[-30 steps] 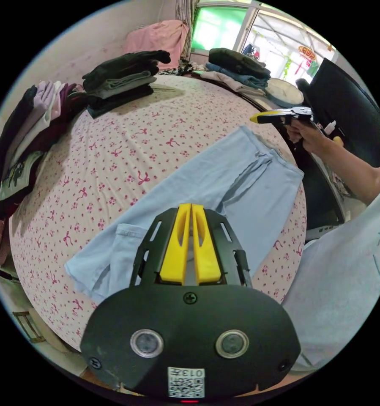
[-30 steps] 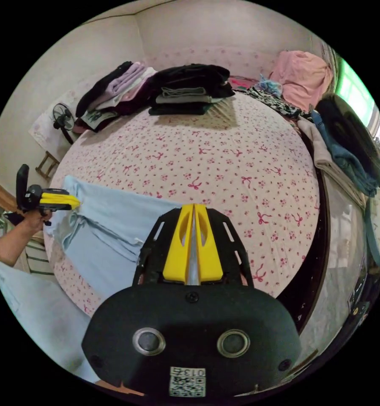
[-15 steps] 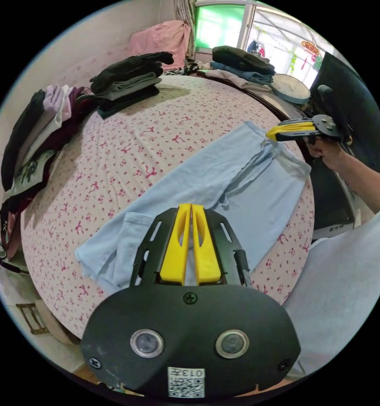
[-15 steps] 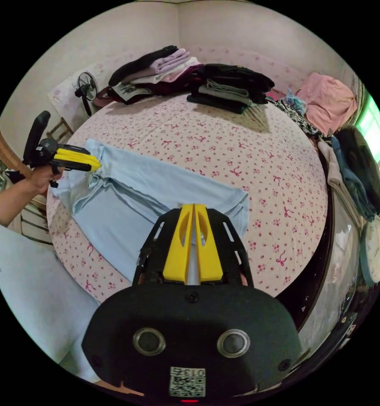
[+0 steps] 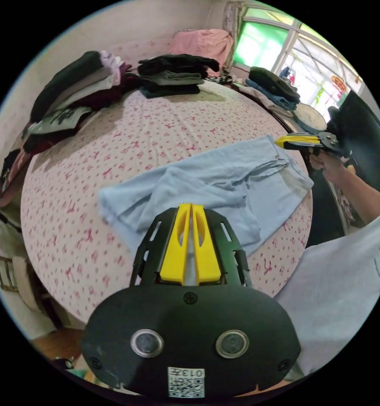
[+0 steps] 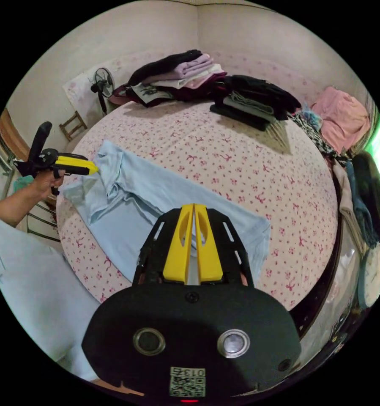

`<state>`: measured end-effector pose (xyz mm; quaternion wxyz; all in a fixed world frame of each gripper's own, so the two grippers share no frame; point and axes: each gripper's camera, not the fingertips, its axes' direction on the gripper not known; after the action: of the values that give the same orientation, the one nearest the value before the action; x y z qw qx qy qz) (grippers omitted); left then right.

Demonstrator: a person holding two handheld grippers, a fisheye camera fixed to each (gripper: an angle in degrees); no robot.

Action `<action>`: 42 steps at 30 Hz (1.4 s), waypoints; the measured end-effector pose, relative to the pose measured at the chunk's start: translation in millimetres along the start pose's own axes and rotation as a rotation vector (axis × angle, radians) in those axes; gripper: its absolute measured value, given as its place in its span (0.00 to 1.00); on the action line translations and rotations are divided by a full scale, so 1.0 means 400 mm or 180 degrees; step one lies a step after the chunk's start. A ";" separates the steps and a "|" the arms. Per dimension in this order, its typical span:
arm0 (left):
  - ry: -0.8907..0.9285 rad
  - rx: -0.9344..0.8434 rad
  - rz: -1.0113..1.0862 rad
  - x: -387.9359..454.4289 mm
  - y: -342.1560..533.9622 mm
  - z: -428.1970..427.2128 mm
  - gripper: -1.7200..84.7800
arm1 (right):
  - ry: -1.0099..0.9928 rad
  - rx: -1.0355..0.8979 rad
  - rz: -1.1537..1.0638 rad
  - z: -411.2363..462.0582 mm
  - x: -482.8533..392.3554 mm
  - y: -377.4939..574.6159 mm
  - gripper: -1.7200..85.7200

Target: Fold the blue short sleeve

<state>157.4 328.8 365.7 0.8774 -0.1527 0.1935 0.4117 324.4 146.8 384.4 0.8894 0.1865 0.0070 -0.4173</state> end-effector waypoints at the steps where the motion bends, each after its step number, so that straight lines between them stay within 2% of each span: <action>1: -0.0034 0.0020 -0.0109 -0.022 0.044 -0.021 0.04 | -0.0160 0.0024 -0.0085 0.013 -0.017 -0.038 0.03; 4: -0.0150 0.0042 -0.0391 -0.064 0.151 -0.069 0.09 | -0.0457 0.0081 -0.0367 0.059 -0.084 -0.147 0.04; 7: 0.0018 -0.0110 -0.0691 -0.092 0.224 -0.084 0.12 | -0.0717 0.0143 -0.0748 0.111 -0.177 -0.272 0.06; 14: 0.0311 -0.0193 -0.0977 -0.079 0.270 -0.047 0.13 | -0.1083 -0.0259 -0.1405 0.268 -0.391 -0.536 0.10; 20: 0.0367 -0.0205 -0.1075 -0.077 0.260 -0.012 0.12 | -0.0902 -0.0635 -0.1475 0.362 -0.483 -0.605 0.12; 25: 0.0460 -0.0217 -0.1177 -0.080 0.248 0.011 0.07 | -0.0707 -0.0824 -0.1425 0.423 -0.501 -0.600 0.12; 28: 0.0467 -0.0239 -0.1139 -0.073 0.231 0.018 0.05 | -0.0472 -0.0768 -0.1437 0.430 -0.492 -0.594 0.09; 33: 0.0695 -0.0062 -0.1075 -0.065 0.206 -0.005 0.04 | -0.0767 -0.0642 -0.1285 0.401 -0.412 -0.574 0.06; 42: 0.1170 0.0241 -0.0192 0.109 0.029 -0.030 0.04 | -0.1290 0.0154 -0.0513 0.193 -0.025 -0.396 0.06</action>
<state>171.2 359.5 333.5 0.8443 -0.1980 0.3612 0.3429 189.0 35.8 406.3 0.8316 0.1189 -0.1671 -0.5161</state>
